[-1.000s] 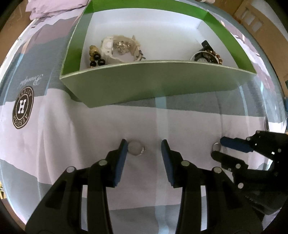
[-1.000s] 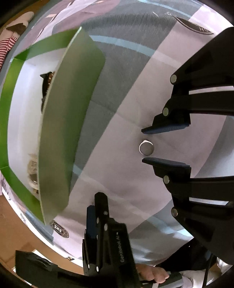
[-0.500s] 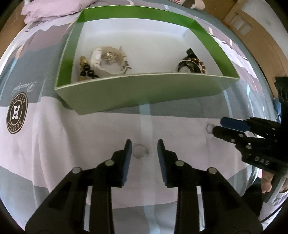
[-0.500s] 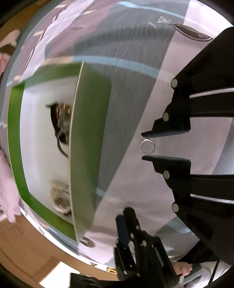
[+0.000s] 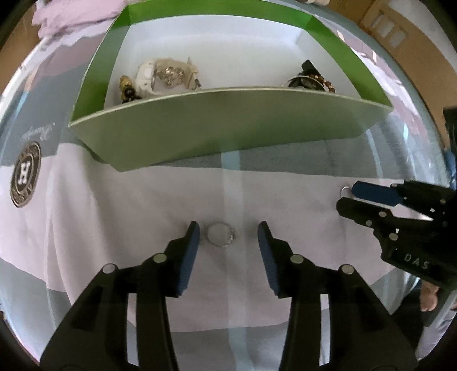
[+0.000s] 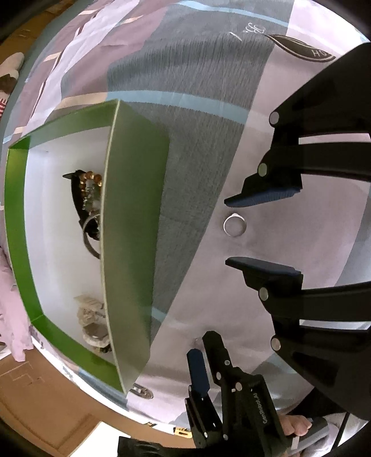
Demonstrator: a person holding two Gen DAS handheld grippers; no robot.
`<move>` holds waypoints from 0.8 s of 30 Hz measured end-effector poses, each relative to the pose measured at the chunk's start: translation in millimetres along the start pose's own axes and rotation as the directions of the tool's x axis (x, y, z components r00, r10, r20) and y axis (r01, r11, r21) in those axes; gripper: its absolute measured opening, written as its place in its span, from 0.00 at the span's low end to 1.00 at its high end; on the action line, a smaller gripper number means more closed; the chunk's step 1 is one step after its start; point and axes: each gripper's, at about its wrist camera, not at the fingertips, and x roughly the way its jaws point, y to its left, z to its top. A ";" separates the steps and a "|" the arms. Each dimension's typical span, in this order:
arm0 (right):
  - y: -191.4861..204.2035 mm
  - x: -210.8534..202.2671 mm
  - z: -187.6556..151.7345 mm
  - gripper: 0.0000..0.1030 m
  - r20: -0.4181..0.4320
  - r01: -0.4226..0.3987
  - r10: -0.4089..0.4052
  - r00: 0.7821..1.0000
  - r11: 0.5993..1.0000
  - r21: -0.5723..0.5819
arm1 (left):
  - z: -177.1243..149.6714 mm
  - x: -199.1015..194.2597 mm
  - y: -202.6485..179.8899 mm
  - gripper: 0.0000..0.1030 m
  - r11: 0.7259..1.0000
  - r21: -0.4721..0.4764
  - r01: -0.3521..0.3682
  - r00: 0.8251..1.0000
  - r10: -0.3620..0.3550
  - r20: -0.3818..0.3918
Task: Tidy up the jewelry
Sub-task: 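Move the left tool to a plain silver ring while the right tool approaches the other ring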
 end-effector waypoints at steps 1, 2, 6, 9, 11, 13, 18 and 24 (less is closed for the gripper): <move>0.4 1.6 -0.2 0.35 -0.007 0.001 -0.001 1.000 1.000 0.000 | -0.3 -0.4 -1.5 0.26 1.000 0.007 0.002 1.000 -0.002 0.002; 0.8 1.7 -0.9 0.35 -0.009 0.002 -0.002 1.000 1.000 0.000 | -0.5 -0.5 -2.7 0.25 1.000 0.010 0.020 1.000 -0.020 -0.002; 0.0 -3.5 -0.3 0.35 0.006 -0.043 0.043 0.999 0.999 0.013 | 1.0 -9.0 2.2 0.25 0.996 -0.019 0.086 0.996 -0.085 0.024; -2.6 -8.7 2.7 0.35 0.026 -0.029 0.028 0.999 0.999 0.016 | 4.0 -14.9 10.0 0.25 0.994 -0.045 0.099 0.995 -0.098 0.036; -8.7 -12.4 3.0 0.35 0.033 -0.035 0.033 0.999 0.999 0.034 | 4.5 -16.6 11.5 0.27 0.995 -0.048 0.092 0.995 -0.090 0.034; -12.6 -13.1 2.2 0.37 0.032 -0.029 0.028 0.999 0.999 0.044 | 3.3 -15.4 9.2 0.32 0.996 -0.041 0.082 0.996 -0.081 0.025; -3.9 -9.0 -1.6 0.37 0.013 -0.021 0.020 1.000 1.000 0.020 | -1.1 -6.9 -2.1 0.40 0.999 0.004 0.048 0.999 -0.048 -0.003; 10.8 6.4 7.8 0.37 0.004 0.017 -0.017 1.000 1.000 -0.017 | -4.8 -2.6 -11.0 0.43 0.999 0.042 0.006 1.000 -0.006 0.000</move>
